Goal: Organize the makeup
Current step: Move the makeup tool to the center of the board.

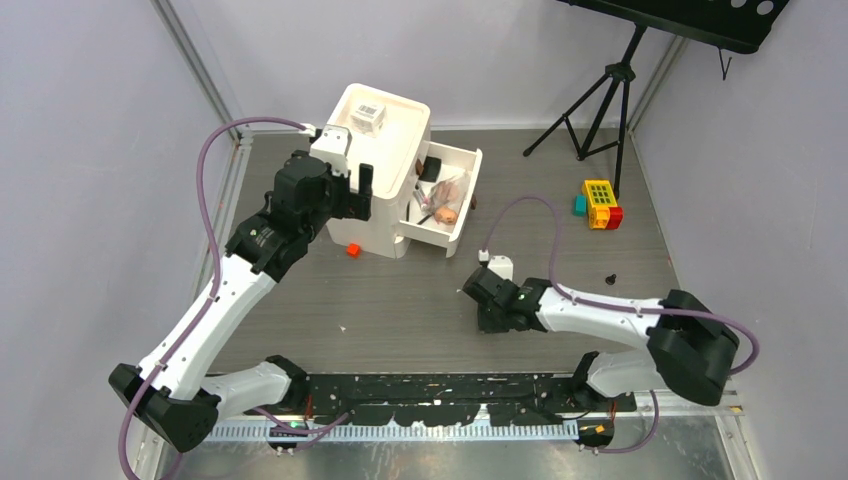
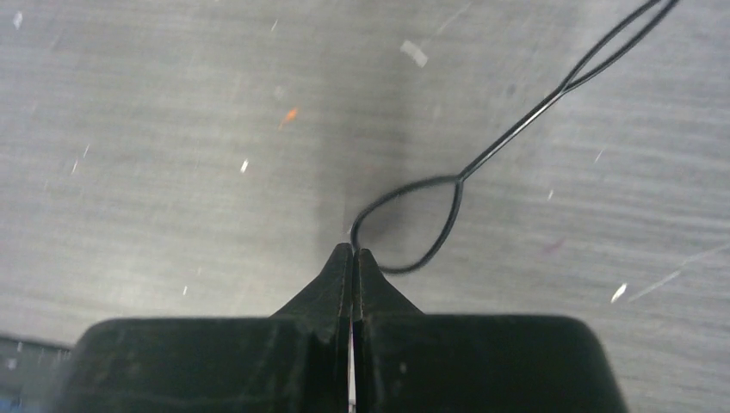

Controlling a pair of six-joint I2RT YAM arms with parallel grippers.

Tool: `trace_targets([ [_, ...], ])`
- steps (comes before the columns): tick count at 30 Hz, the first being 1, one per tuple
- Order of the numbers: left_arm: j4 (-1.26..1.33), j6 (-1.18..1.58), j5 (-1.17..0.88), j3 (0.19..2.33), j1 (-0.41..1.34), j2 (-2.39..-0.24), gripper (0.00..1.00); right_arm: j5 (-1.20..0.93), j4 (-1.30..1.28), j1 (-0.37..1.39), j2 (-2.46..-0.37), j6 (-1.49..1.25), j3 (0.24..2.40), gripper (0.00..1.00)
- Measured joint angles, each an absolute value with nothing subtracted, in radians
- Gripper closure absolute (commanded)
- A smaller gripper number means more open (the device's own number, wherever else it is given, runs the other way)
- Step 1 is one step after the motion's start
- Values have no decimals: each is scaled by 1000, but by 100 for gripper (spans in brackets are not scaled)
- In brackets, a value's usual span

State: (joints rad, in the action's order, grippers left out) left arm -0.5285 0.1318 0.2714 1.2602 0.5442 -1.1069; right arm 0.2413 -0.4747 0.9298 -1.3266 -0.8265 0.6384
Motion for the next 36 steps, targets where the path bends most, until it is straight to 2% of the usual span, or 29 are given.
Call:
trace_targets([
  [3, -529, 134, 267, 1260, 544, -1107, 11, 235, -556, 965, -1256, -834, 650, 99],
  [4, -528, 135, 265, 1260, 544, -1108, 11, 252, -594, 967, -1228, -837, 665, 95],
  [8, -528, 143, 261, 1260, 544, -1109, 11, 361, -686, 952, -1147, -835, 759, 63],
  [11, -529, 146, 261, 1260, 544, -1109, 11, 410, -696, 901, -1155, -838, 806, 51],
  [15, -529, 147, 261, 1260, 544, -1108, 11, 427, -700, 846, -1252, -871, 804, 42],
  [22, -529, 147, 261, 1260, 544, -1108, 11, 367, -696, 844, -1370, -905, 773, 35],
  [36, -529, 149, 260, 1260, 544, -1108, 11, 283, -651, 886, -1459, -963, 759, 35],
])
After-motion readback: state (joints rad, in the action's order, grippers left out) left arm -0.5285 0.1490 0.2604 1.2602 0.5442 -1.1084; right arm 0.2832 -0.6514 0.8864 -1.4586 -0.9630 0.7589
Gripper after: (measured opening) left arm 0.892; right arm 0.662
